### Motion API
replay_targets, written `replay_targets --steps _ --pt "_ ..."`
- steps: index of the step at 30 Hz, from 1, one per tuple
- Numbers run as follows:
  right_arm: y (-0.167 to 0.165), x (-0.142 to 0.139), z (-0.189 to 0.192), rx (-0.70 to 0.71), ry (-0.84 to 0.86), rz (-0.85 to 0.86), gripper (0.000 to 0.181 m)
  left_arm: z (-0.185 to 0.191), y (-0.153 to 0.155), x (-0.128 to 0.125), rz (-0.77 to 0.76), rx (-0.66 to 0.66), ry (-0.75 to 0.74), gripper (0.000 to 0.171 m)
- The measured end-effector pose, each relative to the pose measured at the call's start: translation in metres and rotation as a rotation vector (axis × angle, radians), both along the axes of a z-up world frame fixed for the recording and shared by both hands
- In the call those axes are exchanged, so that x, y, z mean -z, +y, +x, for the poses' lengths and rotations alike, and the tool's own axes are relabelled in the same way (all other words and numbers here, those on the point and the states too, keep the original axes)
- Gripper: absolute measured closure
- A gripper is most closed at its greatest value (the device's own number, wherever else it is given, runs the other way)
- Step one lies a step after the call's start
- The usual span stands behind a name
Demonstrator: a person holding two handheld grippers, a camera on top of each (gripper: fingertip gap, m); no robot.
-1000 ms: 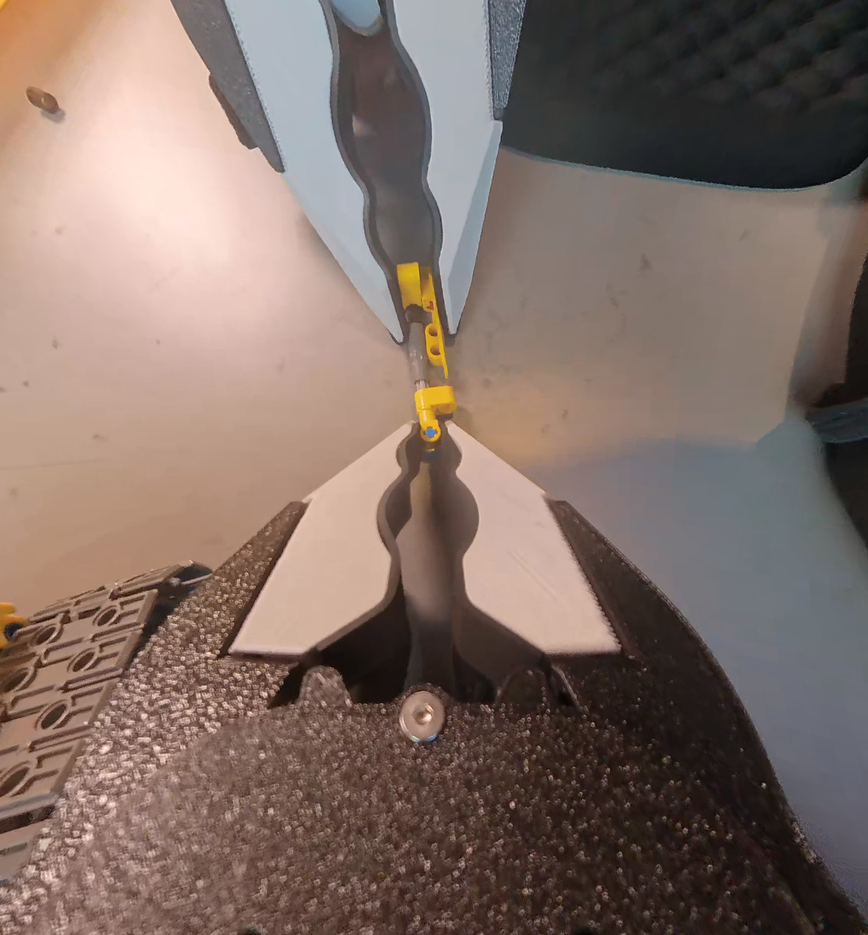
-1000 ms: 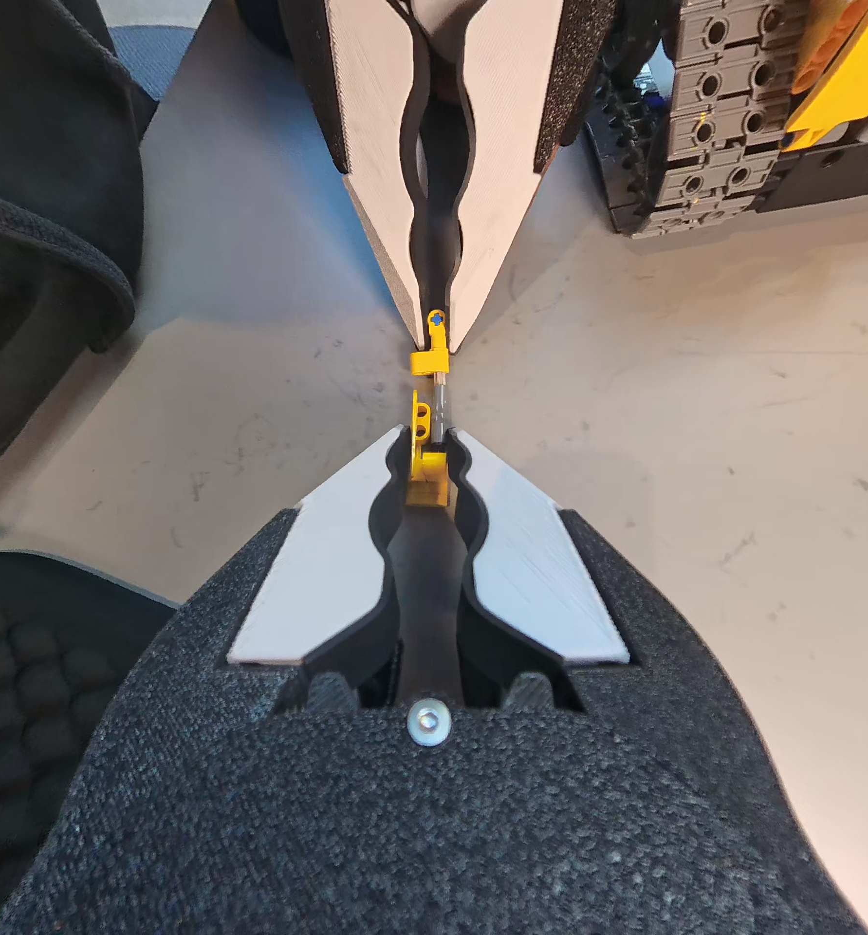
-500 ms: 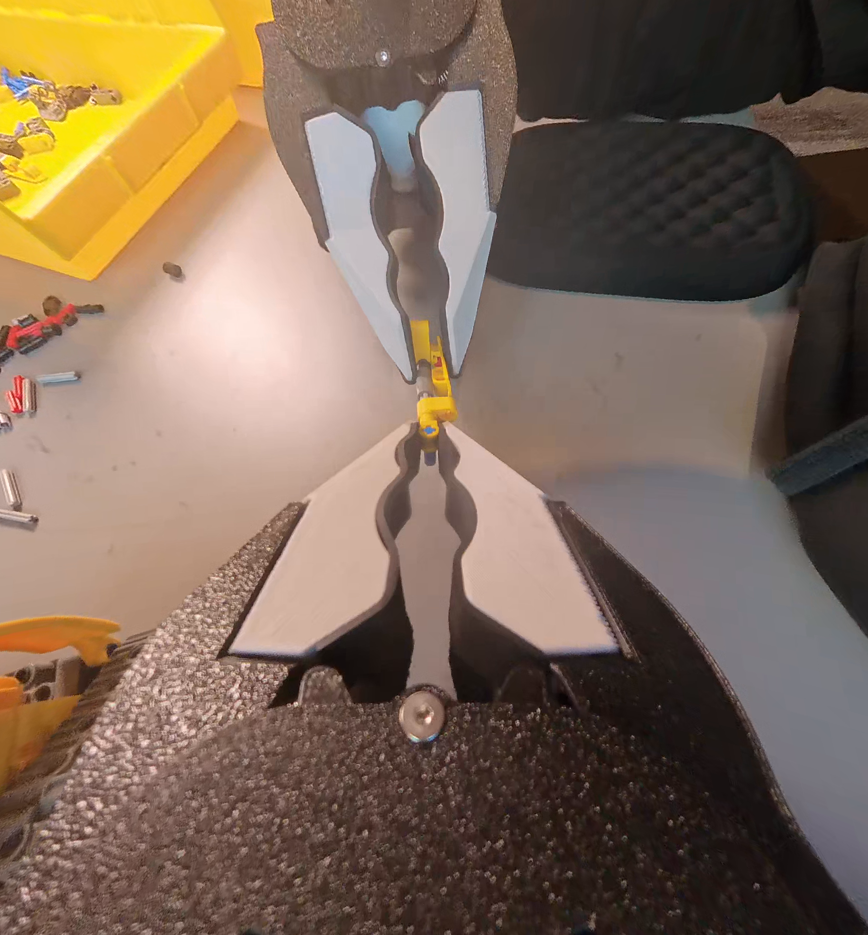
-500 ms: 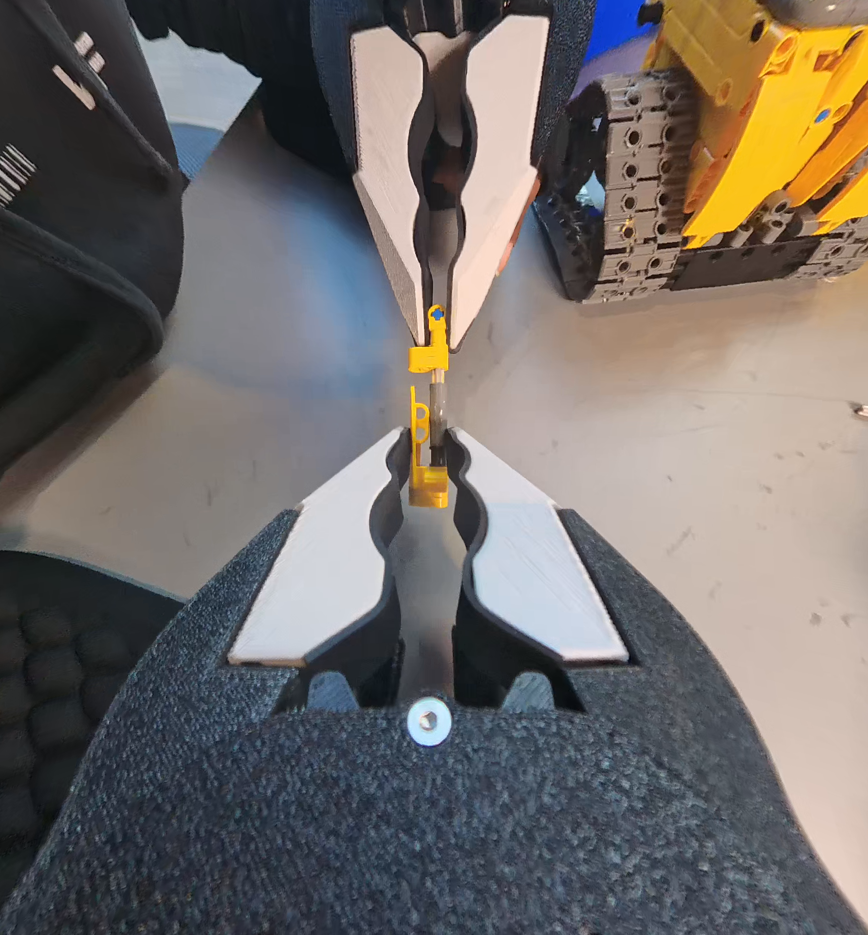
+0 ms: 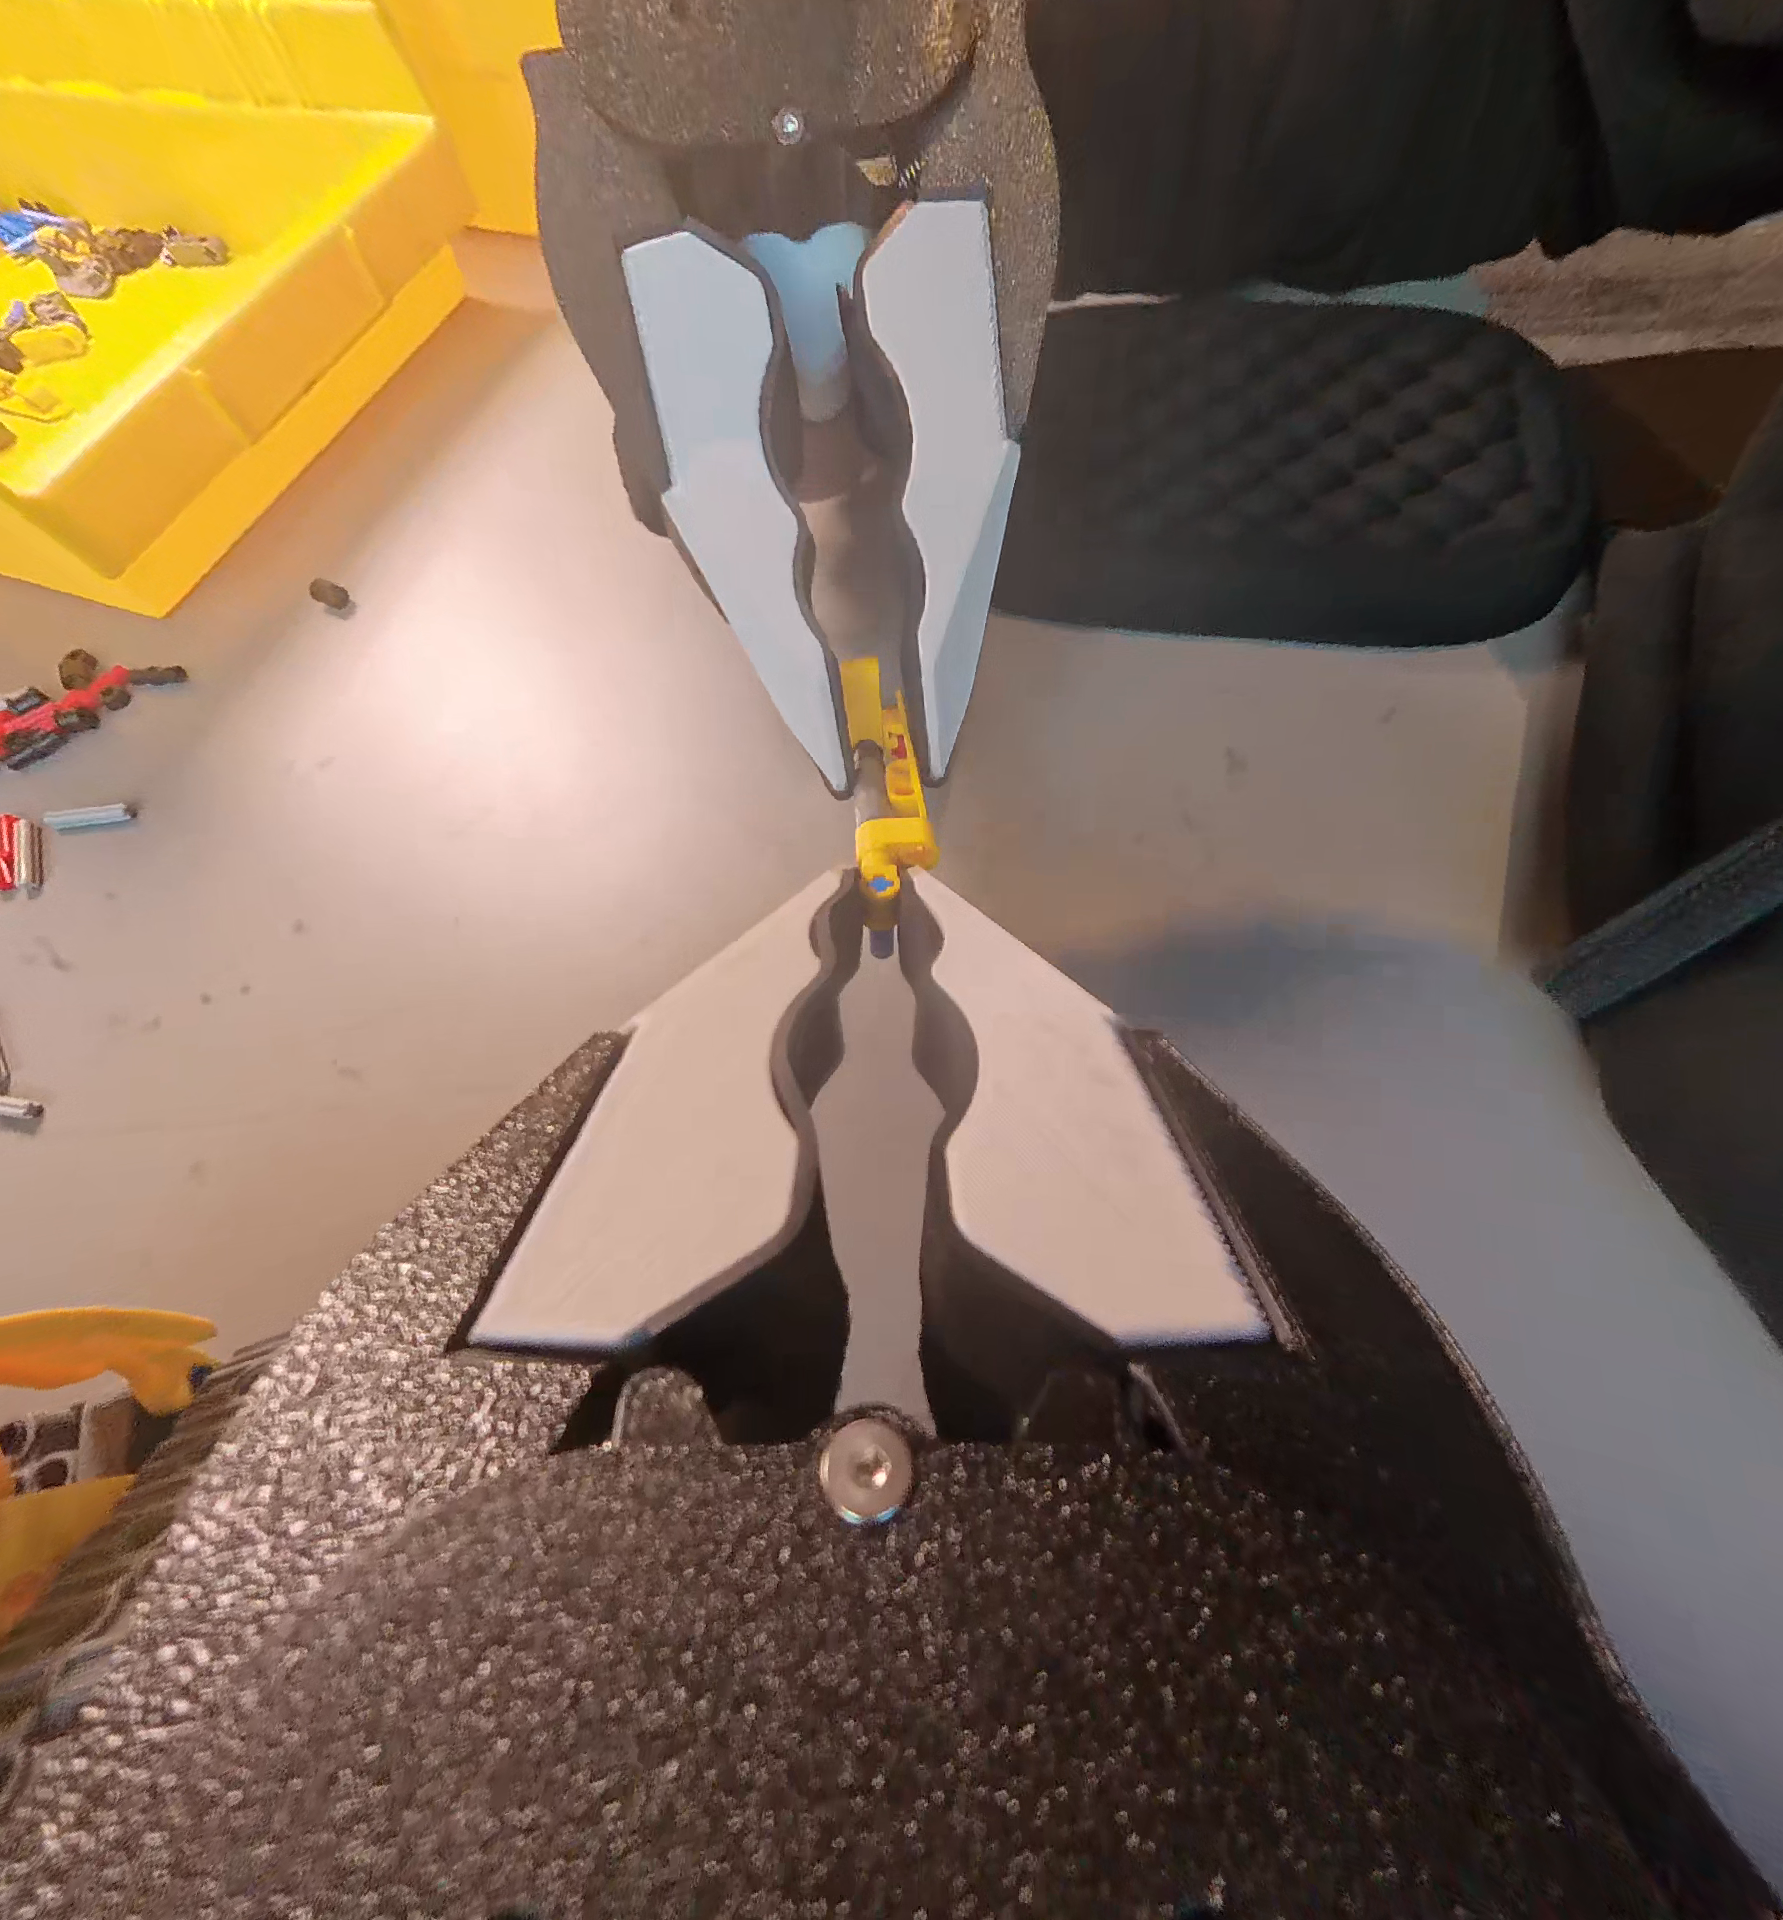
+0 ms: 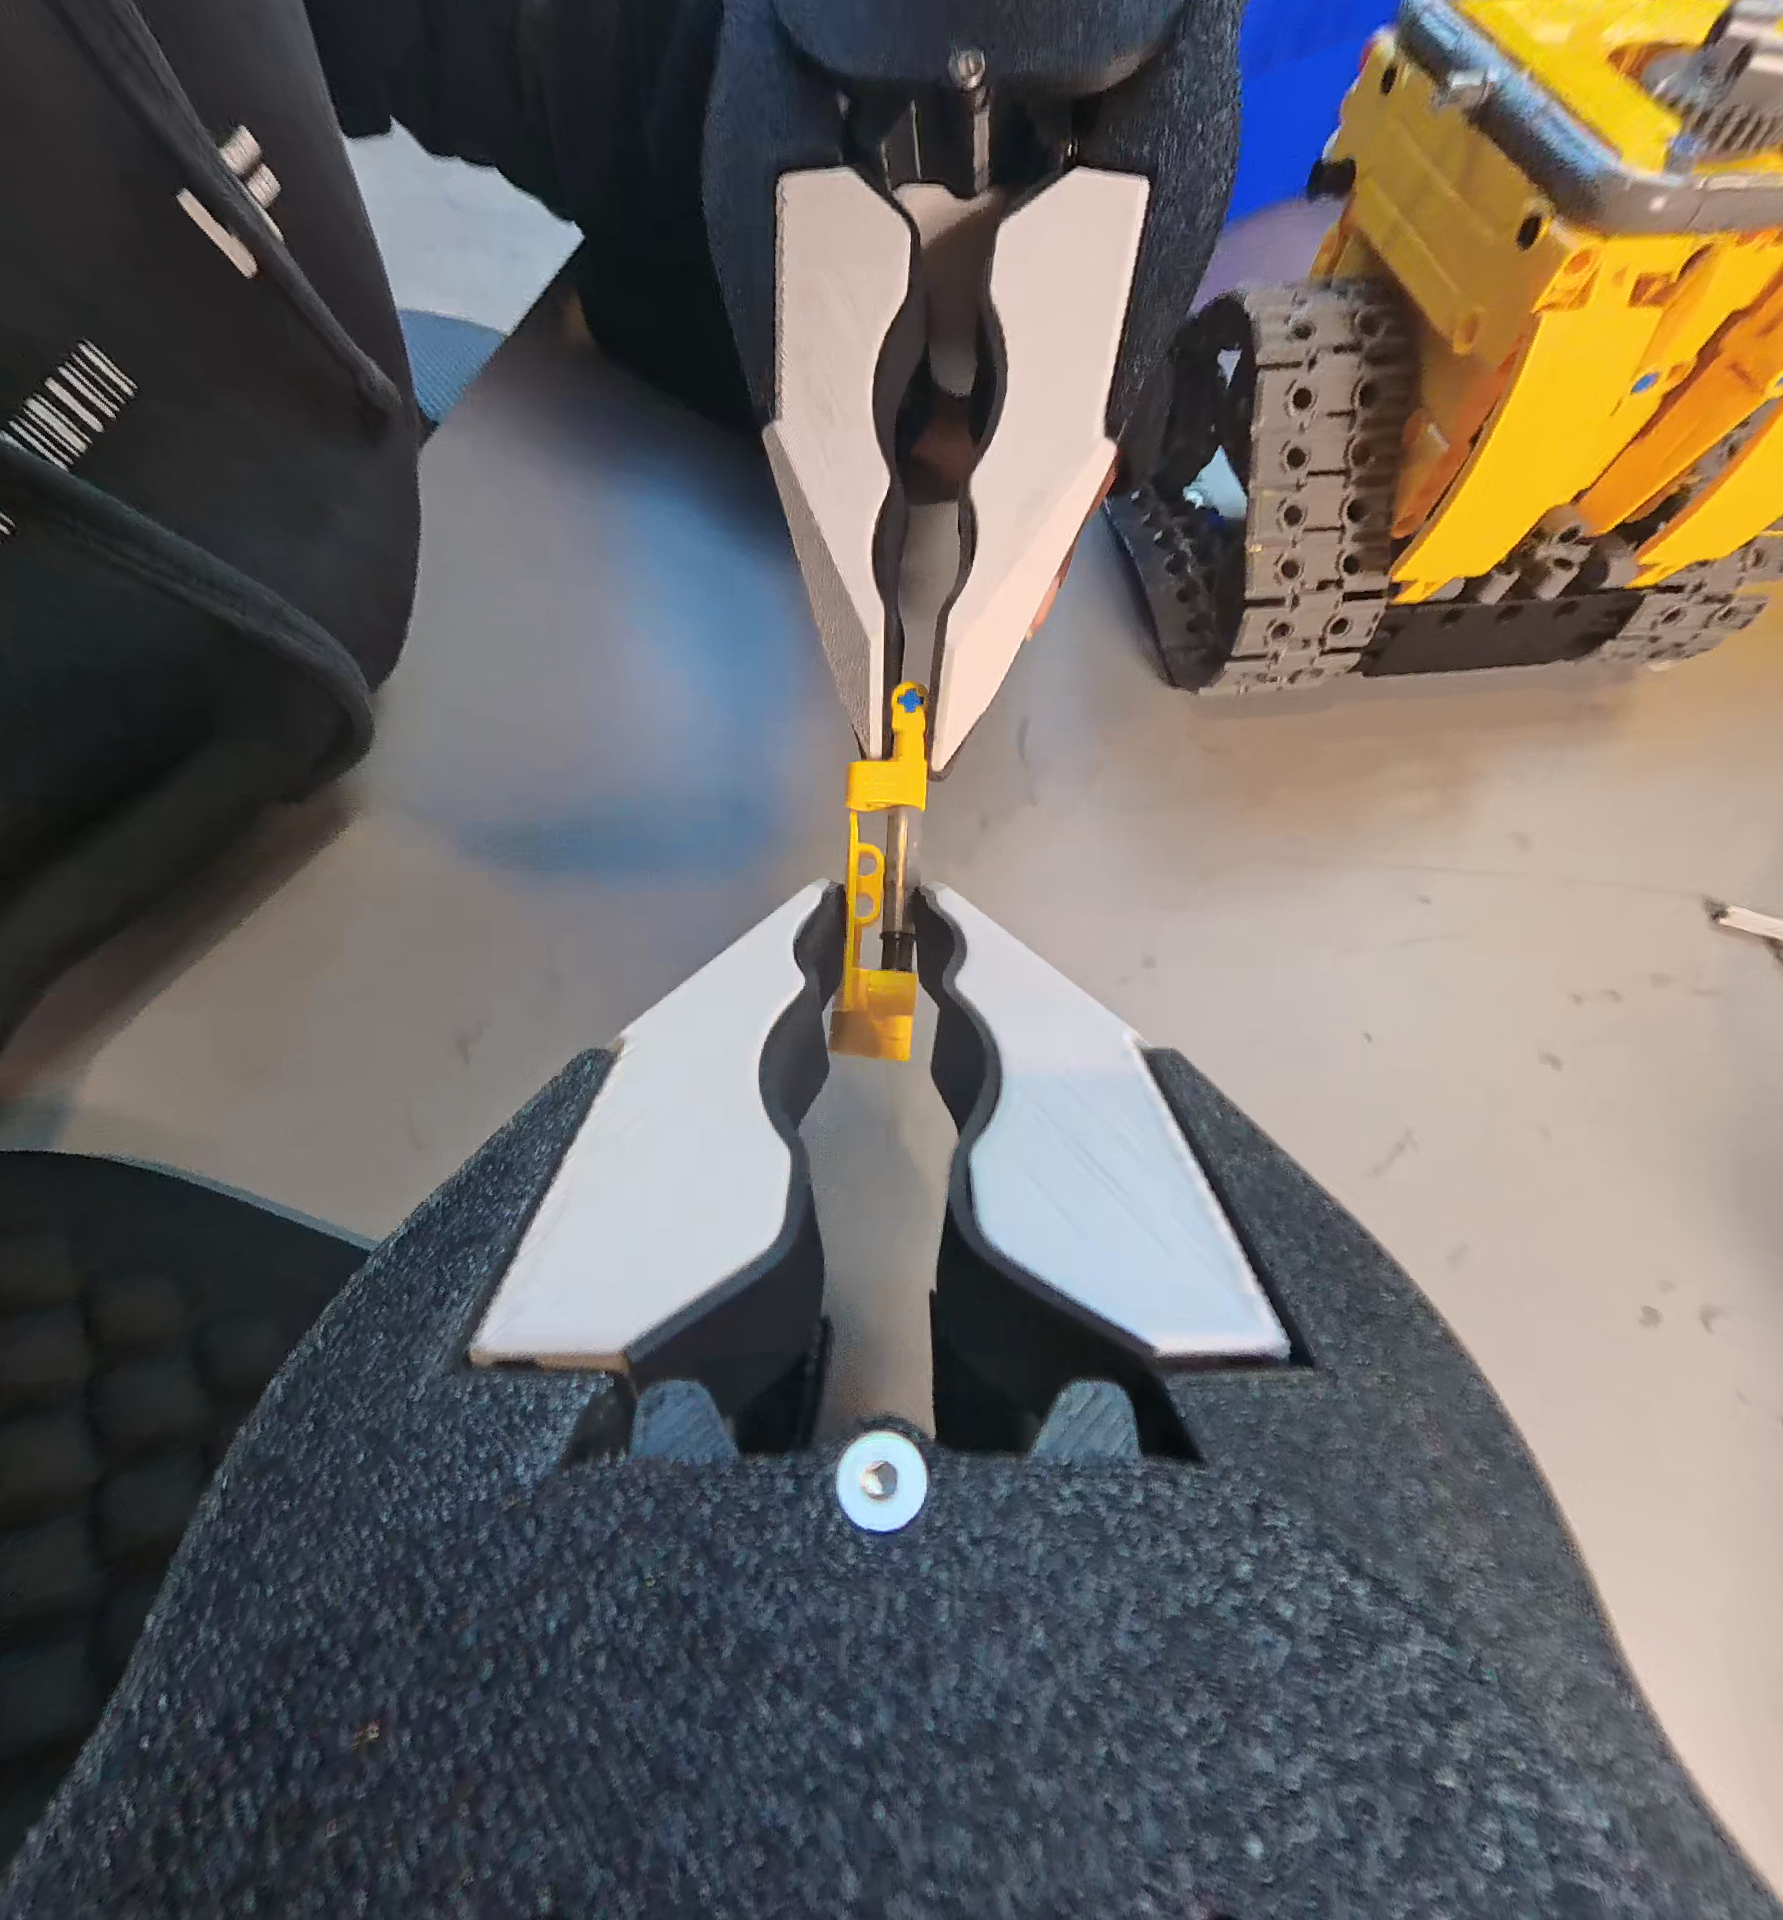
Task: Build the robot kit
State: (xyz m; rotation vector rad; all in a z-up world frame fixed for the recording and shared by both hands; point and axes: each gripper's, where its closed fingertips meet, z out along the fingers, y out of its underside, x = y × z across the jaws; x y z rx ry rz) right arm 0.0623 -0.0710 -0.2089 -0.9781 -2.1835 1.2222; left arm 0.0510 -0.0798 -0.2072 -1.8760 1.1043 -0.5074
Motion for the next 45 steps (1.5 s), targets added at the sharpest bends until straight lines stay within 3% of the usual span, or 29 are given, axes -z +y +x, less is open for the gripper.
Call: replay_targets --steps 10,12,14,17,23,27,29,33,40,45 --pt "-0.006 -0.009 -0.002 -0.003 0.013 -0.015 0.168 0.004 0.0 -0.003 0.036 0.037 -0.019 0.166" --pt "0.001 -0.027 -0.005 0.038 0.086 -0.033 0.167 0.0 0.005 -0.017 0.057 0.022 -0.102 0.166" --pt "0.015 -0.047 -0.006 0.107 0.189 -0.013 0.143 -0.007 0.01 -0.034 0.086 -0.012 -0.184 0.166" --pt "0.033 -0.08 -0.009 0.221 0.341 -0.065 0.134 -0.015 0.018 -0.058 0.07 -0.081 -0.382 0.166" --pt "0.04 -0.109 -0.02 0.378 0.546 0.023 0.141 -0.025 0.028 -0.105 -0.057 -0.152 -0.824 0.166" --pt "0.052 -0.128 -0.017 0.477 0.667 0.12 0.144 -0.025 0.03 -0.114 -0.208 -0.113 -1.027 0.166" --pt "0.056 -0.127 -0.016 0.485 0.669 0.206 0.145 -0.024 0.028 -0.112 -0.243 -0.099 -1.056 0.166" --pt "0.048 -0.124 -0.017 0.45 0.673 0.201 0.152 -0.025 0.027 -0.108 -0.308 -0.077 -1.108 0.166" --pt "0.044 -0.114 -0.02 0.406 0.634 0.209 0.166 -0.028 0.024 -0.094 -0.334 -0.09 -1.033 0.166" --pt "0.037 -0.108 -0.016 0.325 0.566 0.041 0.172 -0.029 0.017 -0.091 -0.262 -0.069 -0.917 0.158"
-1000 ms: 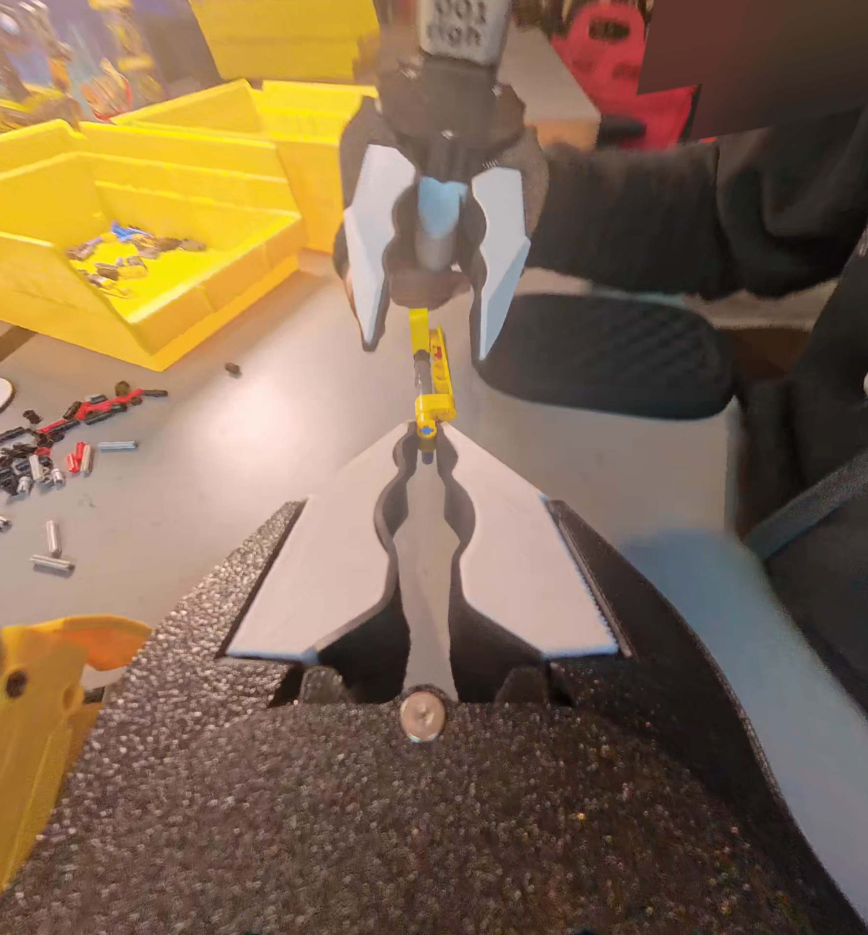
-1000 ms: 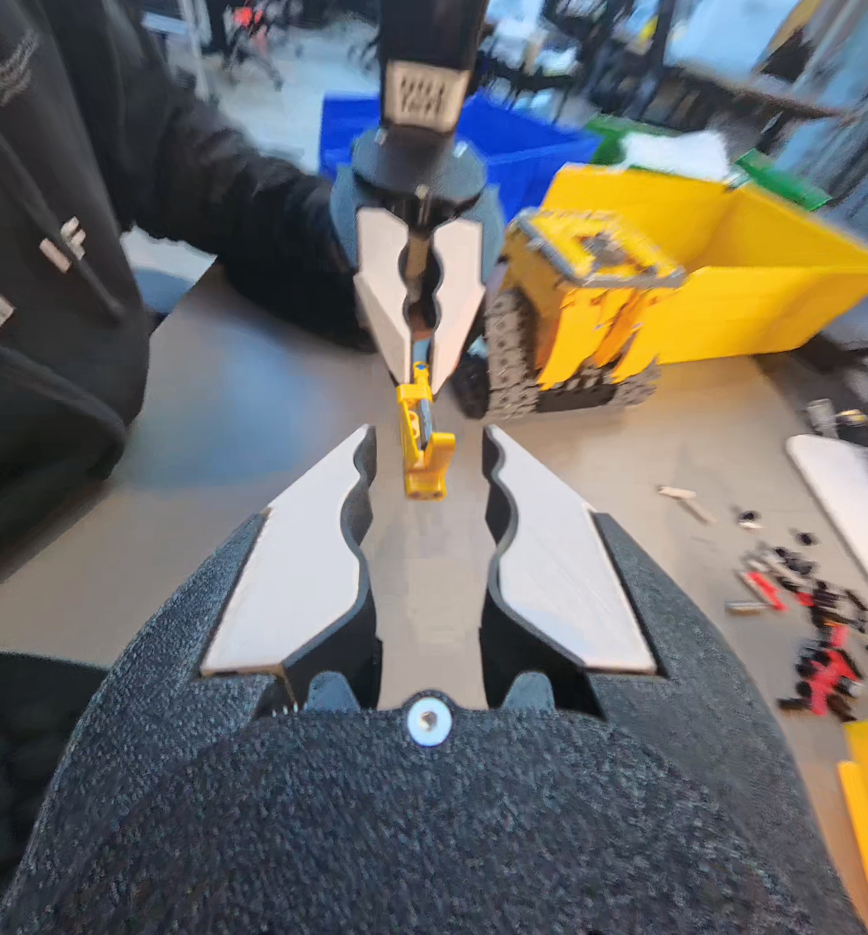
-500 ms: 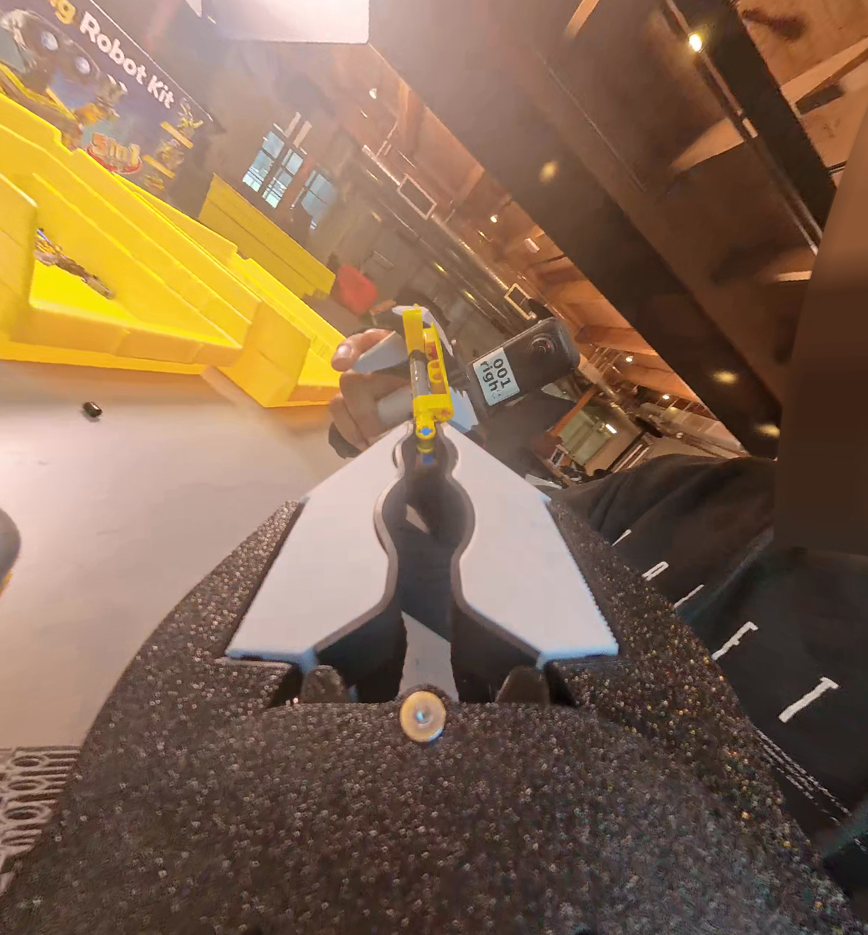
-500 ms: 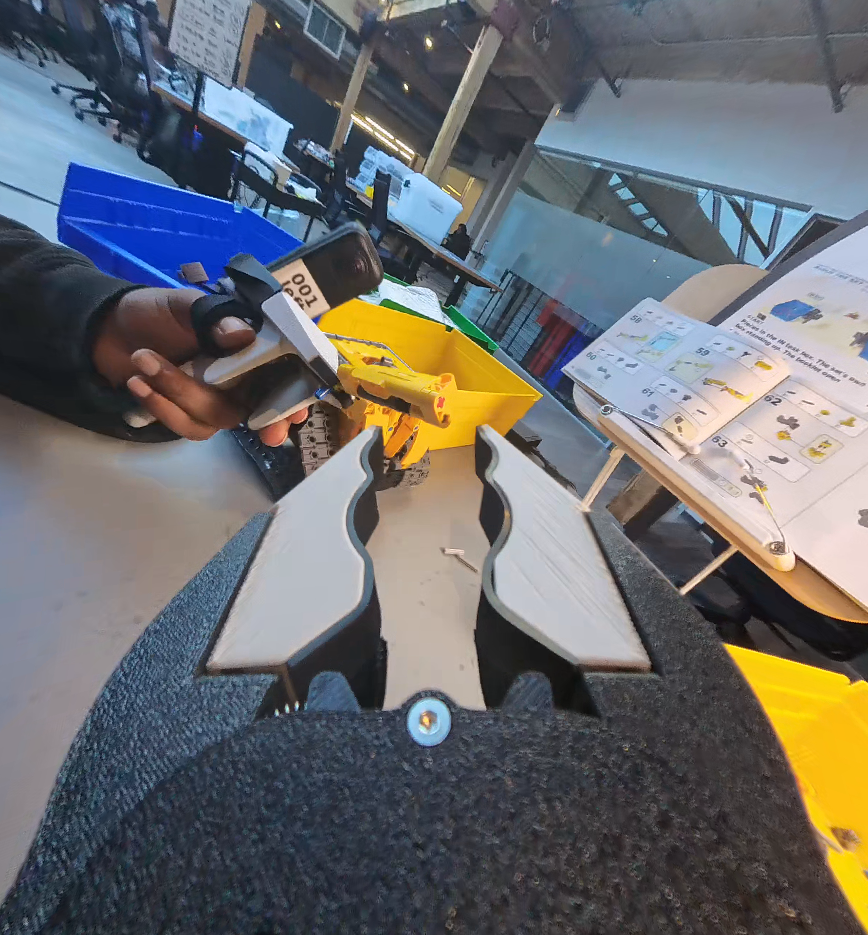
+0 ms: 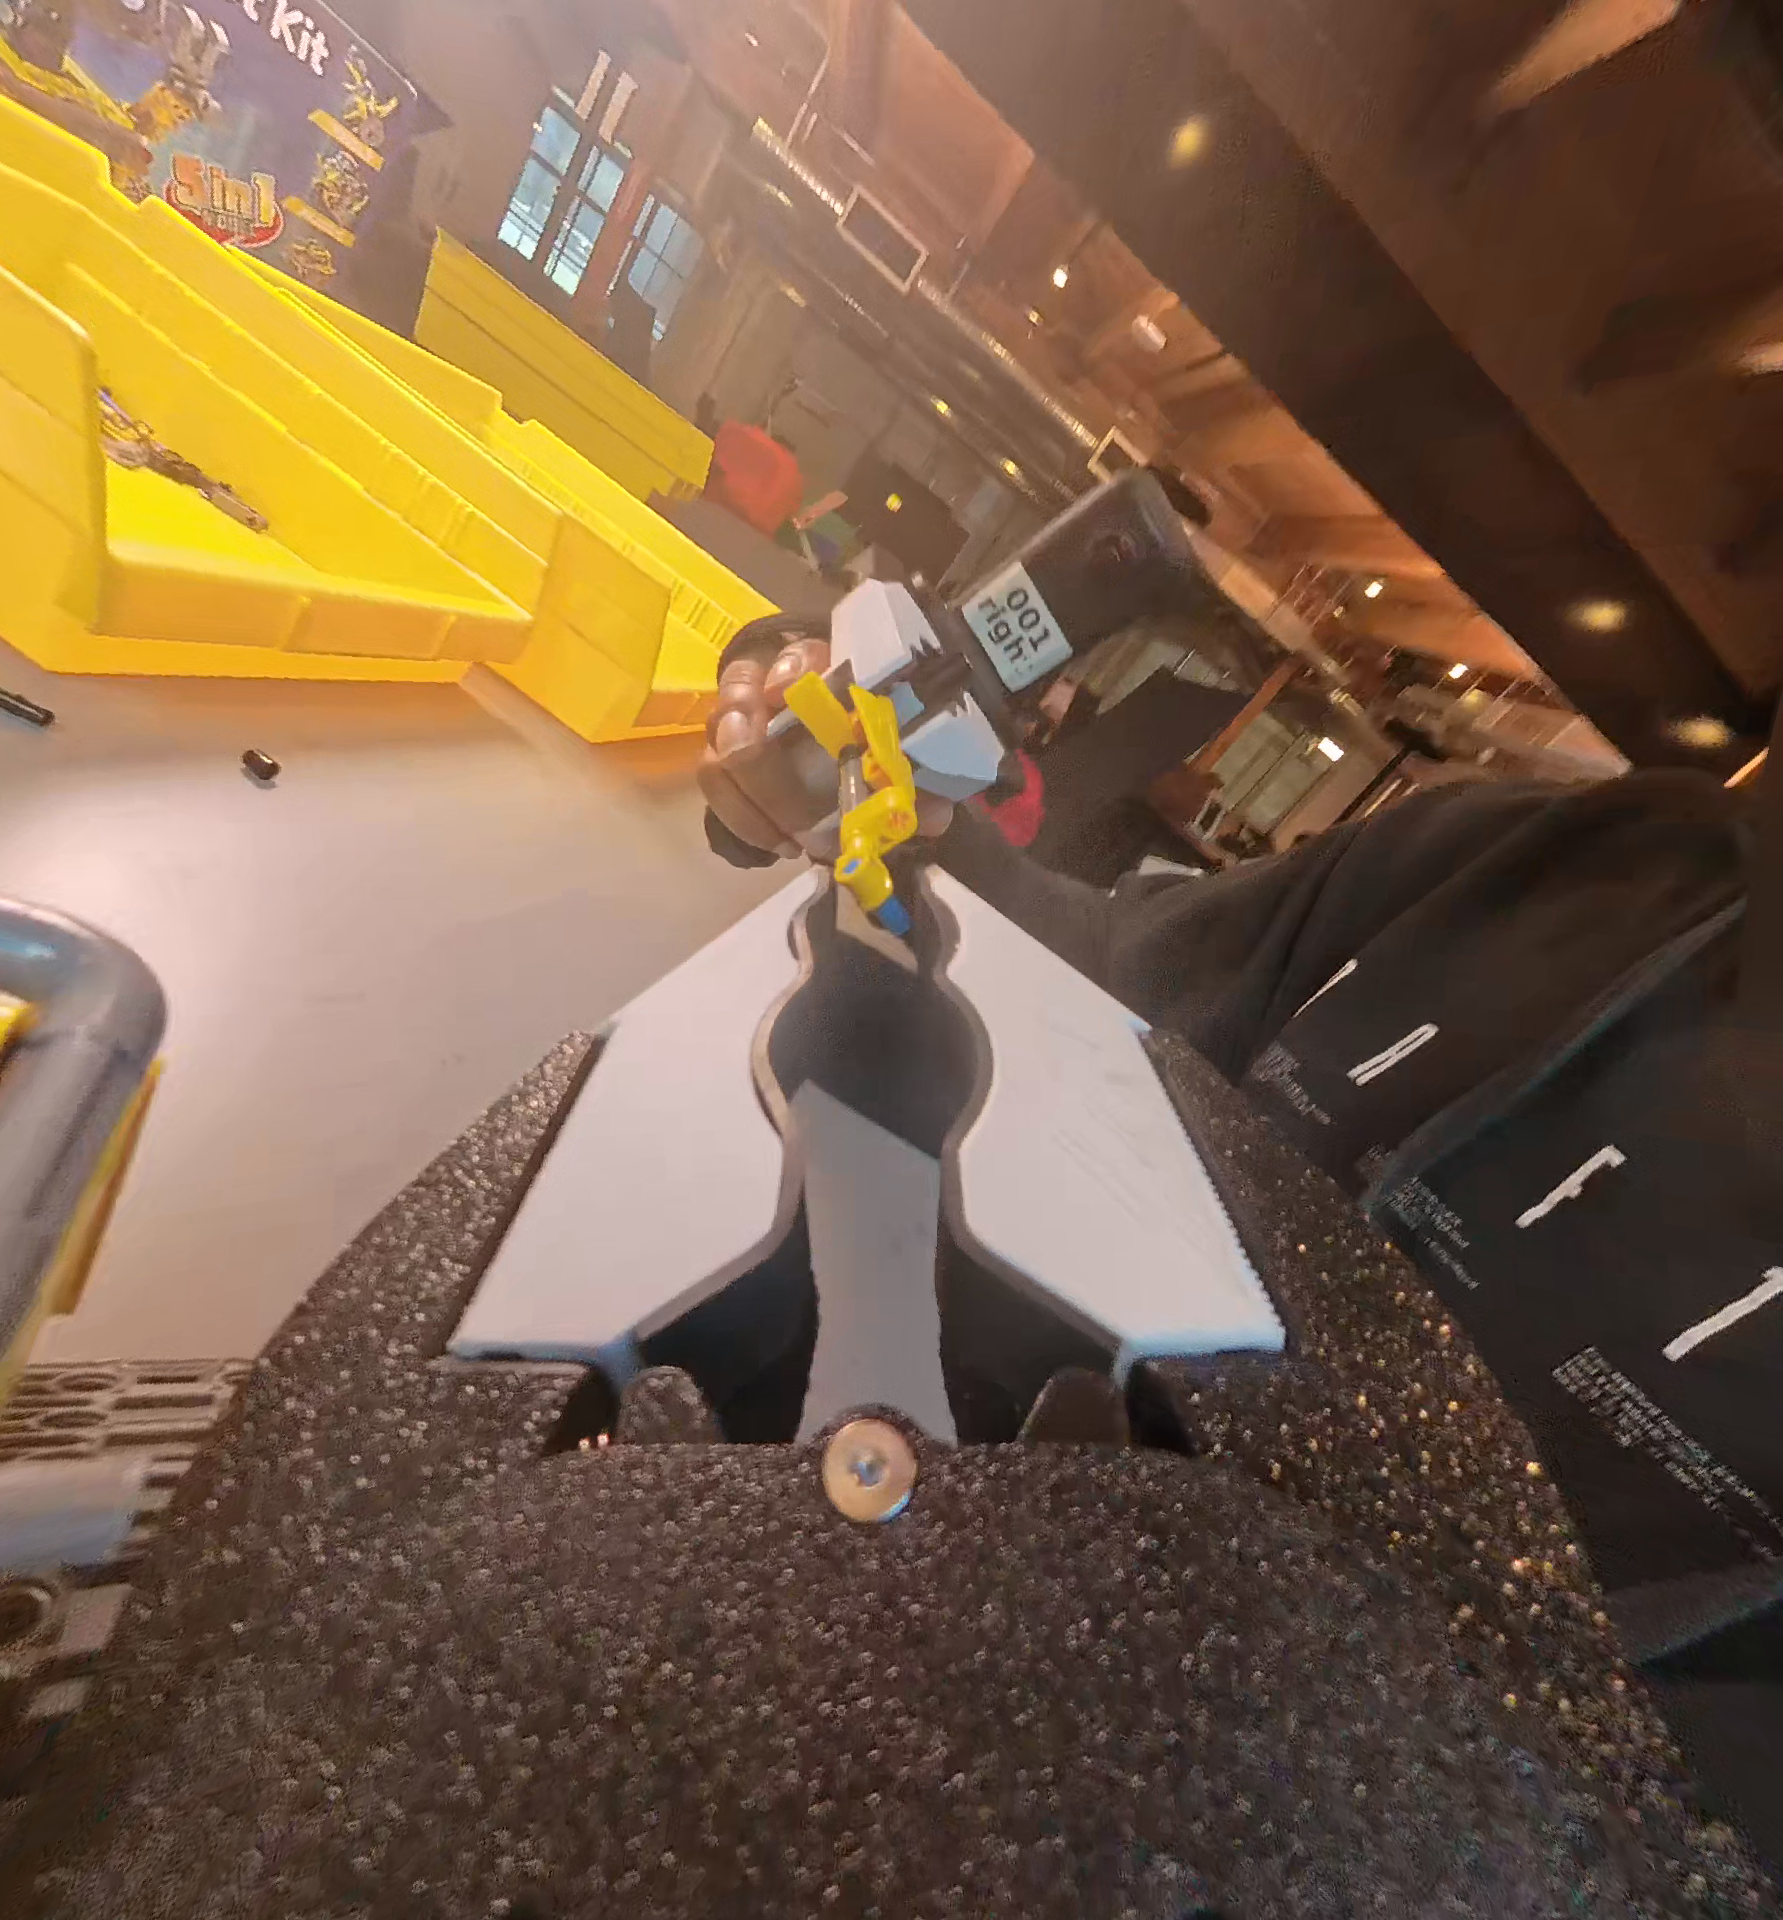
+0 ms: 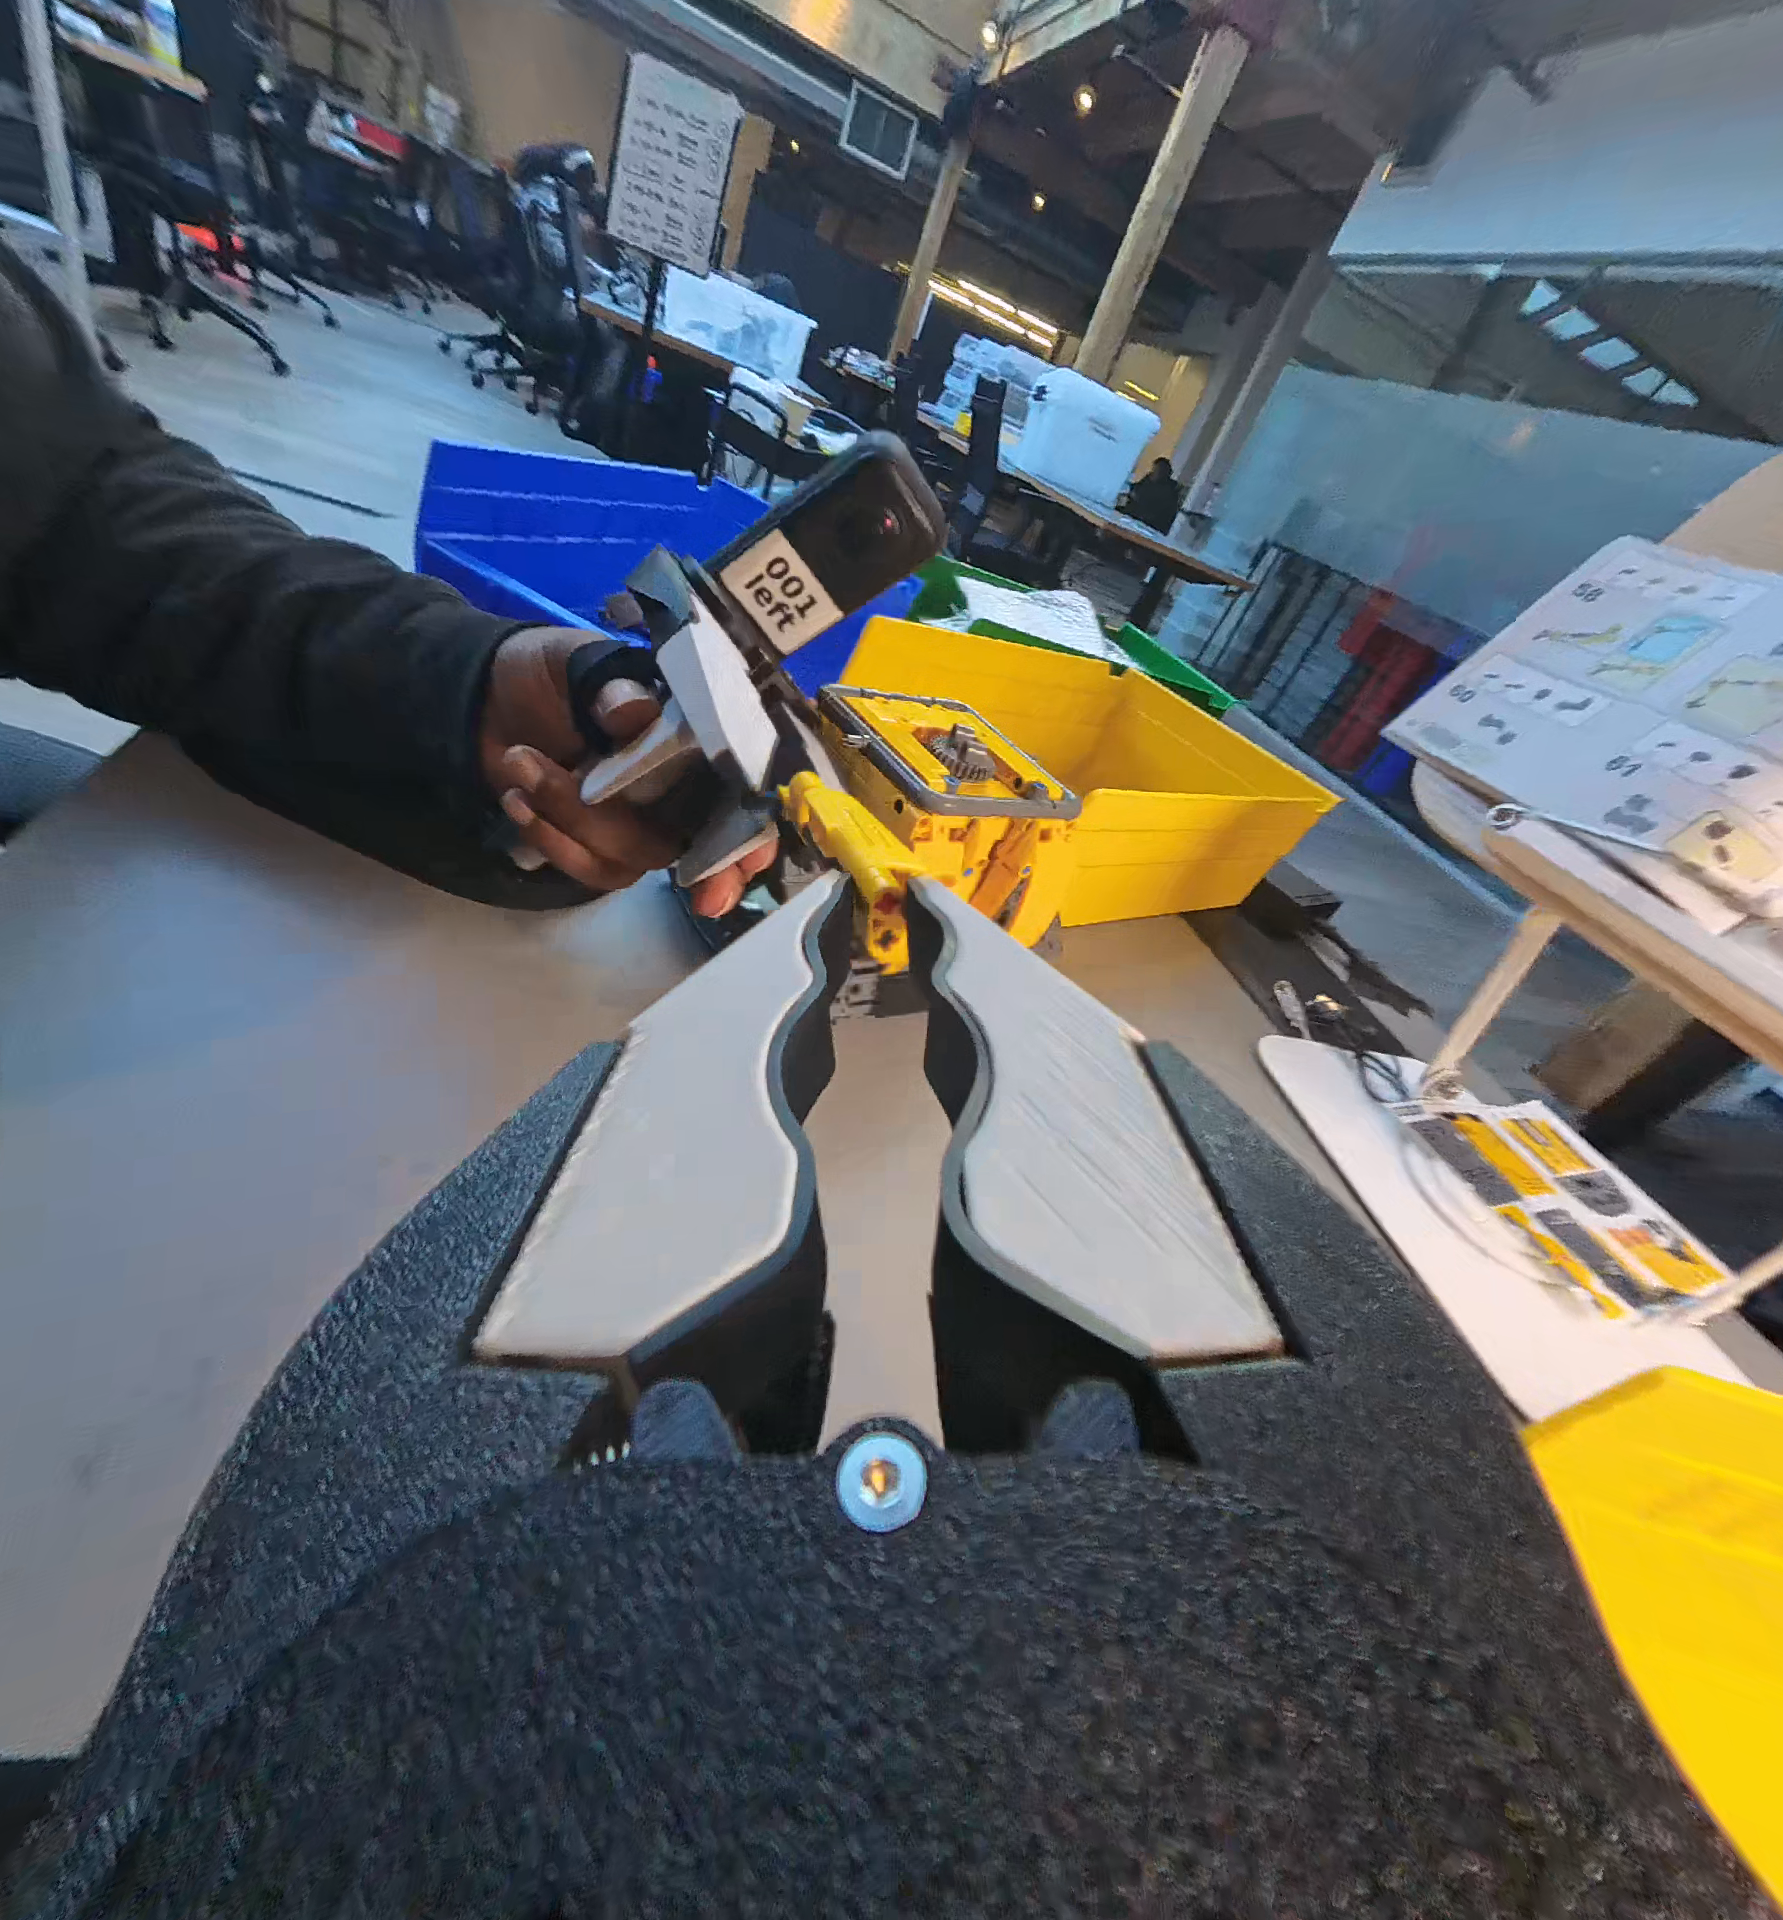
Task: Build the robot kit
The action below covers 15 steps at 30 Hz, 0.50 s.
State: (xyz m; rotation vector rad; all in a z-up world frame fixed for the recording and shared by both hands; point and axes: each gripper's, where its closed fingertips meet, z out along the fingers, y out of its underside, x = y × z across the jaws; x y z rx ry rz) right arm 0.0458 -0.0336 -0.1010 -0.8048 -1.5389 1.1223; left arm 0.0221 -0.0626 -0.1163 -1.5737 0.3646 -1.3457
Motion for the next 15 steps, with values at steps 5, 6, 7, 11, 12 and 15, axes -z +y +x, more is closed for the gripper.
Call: replay_targets --steps 5,6,7,11,12,15 --pt "-0.002 0.006 -0.001 -0.079 -0.017 -0.149 0.173 0.001 -0.007 0.004 0.116 -0.021 0.179 0.152" --pt "-0.002 0.006 -0.001 -0.089 -0.017 -0.178 0.172 0.001 -0.008 0.005 0.136 -0.028 0.208 0.149" --pt "0.0 0.006 -0.001 -0.097 -0.019 -0.204 0.172 0.003 -0.008 0.006 0.159 -0.034 0.235 0.145" --pt "0.0 0.006 0.0 -0.128 -0.022 -0.296 0.173 0.006 -0.007 0.01 0.262 -0.096 0.373 0.141" --pt "-0.001 0.006 0.0 -0.134 -0.024 -0.301 0.173 0.006 -0.006 0.013 0.286 -0.119 0.42 0.145" --pt "-0.005 0.006 0.0 -0.158 -0.025 -0.312 0.172 0.004 -0.003 0.02 0.336 -0.168 0.547 0.171"
